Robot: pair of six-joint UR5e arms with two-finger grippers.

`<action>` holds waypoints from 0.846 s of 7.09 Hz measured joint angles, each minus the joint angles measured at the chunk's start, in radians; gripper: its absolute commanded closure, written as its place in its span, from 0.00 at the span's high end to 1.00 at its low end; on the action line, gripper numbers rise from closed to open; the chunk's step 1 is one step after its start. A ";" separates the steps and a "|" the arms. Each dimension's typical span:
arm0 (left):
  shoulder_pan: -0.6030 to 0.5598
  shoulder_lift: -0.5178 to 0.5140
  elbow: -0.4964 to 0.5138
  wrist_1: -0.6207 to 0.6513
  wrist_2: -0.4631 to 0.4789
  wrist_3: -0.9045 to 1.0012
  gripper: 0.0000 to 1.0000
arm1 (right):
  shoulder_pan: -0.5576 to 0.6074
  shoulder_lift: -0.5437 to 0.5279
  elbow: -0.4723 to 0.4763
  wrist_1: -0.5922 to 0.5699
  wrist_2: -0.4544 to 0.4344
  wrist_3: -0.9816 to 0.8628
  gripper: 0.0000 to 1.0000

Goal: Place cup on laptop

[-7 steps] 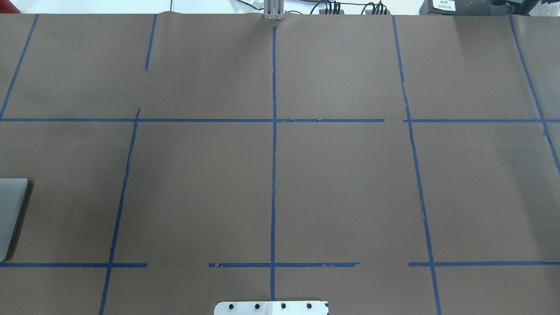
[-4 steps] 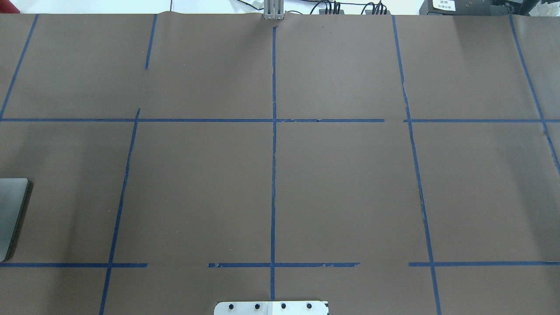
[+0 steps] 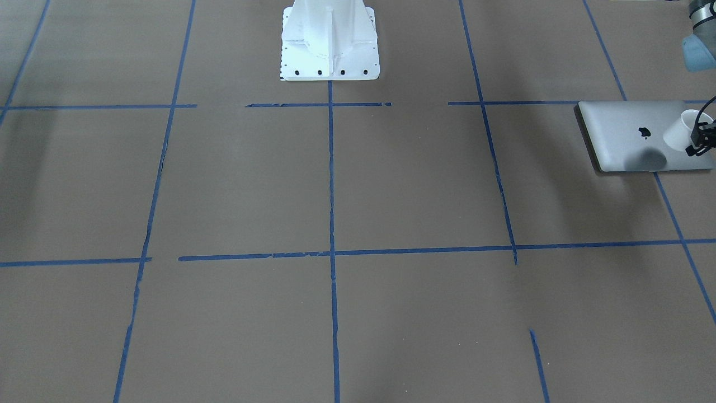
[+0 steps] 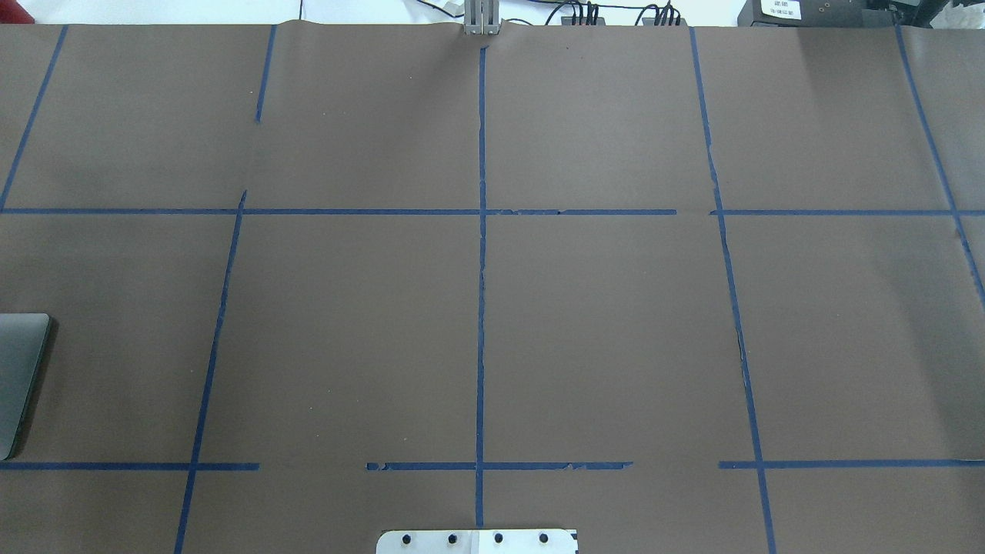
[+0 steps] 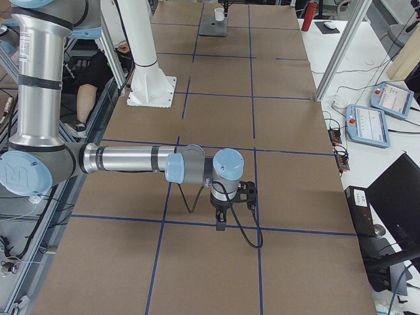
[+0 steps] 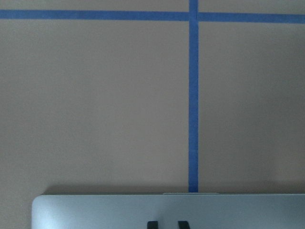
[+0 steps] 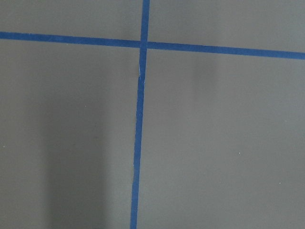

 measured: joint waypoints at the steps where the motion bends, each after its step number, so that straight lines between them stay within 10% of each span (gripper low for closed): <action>1: 0.023 0.008 0.004 -0.018 0.000 -0.011 0.00 | 0.000 0.000 0.000 0.000 -0.001 0.000 1.00; 2: 0.040 0.017 0.006 -0.026 0.000 -0.016 0.00 | 0.000 0.000 0.000 0.000 -0.001 0.000 1.00; 3: 0.053 0.022 0.006 -0.029 0.000 -0.017 0.23 | 0.000 0.000 0.000 0.000 -0.001 0.000 1.00; 4: 0.063 0.026 0.005 -0.036 0.000 -0.017 0.86 | 0.000 0.000 0.000 0.000 -0.001 0.000 1.00; 6: 0.072 0.028 0.004 -0.052 -0.001 -0.015 1.00 | 0.000 0.000 0.000 0.001 -0.001 0.000 1.00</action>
